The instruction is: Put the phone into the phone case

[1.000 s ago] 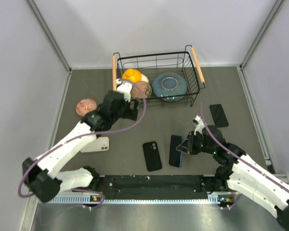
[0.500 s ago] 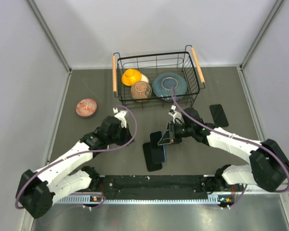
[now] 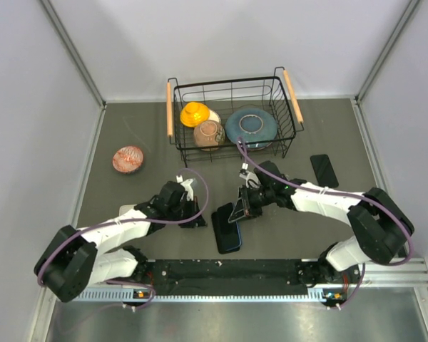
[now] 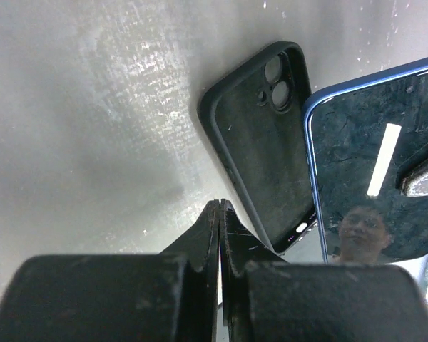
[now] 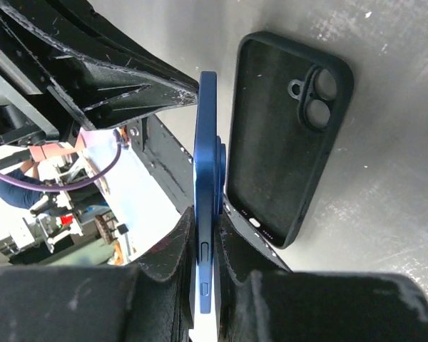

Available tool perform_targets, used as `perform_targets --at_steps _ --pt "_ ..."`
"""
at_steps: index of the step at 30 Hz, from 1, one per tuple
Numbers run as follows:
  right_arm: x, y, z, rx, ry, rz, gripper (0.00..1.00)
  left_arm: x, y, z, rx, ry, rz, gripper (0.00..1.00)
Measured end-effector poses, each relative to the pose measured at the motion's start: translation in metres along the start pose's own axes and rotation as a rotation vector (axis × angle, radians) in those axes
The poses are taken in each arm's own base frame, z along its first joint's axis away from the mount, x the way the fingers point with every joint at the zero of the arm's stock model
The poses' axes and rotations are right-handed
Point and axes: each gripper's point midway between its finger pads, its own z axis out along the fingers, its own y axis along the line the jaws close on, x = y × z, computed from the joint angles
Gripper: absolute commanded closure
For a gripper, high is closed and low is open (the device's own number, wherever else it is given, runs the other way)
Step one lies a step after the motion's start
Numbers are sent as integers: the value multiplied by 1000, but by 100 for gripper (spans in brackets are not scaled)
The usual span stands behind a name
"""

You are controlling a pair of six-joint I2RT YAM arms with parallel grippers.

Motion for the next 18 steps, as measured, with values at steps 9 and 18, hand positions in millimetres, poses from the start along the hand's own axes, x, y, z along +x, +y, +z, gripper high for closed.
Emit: perform_targets --at_steps 9,18 --pt "4 -16 11 41 40 43 100 9 3 12 -9 38 -24 100" --pt "5 -31 23 64 60 66 100 15 6 20 -14 59 -38 100"
